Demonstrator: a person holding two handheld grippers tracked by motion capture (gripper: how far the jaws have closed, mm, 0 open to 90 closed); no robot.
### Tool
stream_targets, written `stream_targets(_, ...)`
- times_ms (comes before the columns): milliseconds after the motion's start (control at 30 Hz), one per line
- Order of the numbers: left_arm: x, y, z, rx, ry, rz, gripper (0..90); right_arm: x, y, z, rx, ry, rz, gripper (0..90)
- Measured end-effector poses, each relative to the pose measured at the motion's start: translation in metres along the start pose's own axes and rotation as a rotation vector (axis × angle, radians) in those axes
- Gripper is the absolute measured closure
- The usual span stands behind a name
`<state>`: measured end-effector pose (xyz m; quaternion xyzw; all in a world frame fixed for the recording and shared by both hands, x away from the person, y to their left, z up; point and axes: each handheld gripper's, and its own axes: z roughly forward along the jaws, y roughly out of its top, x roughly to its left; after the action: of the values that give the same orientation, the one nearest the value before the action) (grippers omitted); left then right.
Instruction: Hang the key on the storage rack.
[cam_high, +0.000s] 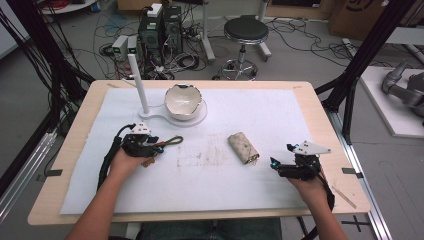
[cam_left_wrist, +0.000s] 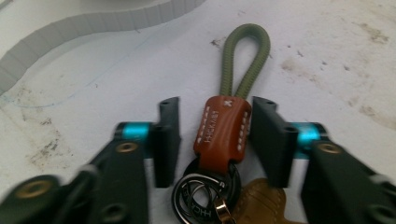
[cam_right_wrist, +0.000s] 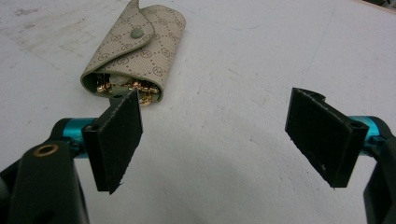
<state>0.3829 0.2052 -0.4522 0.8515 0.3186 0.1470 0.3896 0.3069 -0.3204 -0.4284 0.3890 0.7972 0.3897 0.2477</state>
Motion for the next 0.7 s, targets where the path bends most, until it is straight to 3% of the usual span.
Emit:
stream_targets(100, -0.003, 0.001, 0.0, 0.004, -0.004, 0.02, 66.5, -0.001, -0.001, -0.001, 0.001, -0.003, 0.0, 19.3)
stream_targets(333, -0.006, 0.004, -0.002, 0.019, 0.005, 0.049, 69.5, 0.0, 0.0, 0.0, 0.0, -0.001, -0.001, 19.3)
stream_targets(700, -0.009, 0.014, -0.031, -0.132, 0.055, 0.037, 70.2, 0.001, 0.002, 0.003, 0.0, 0.002, -0.009, 19.3)
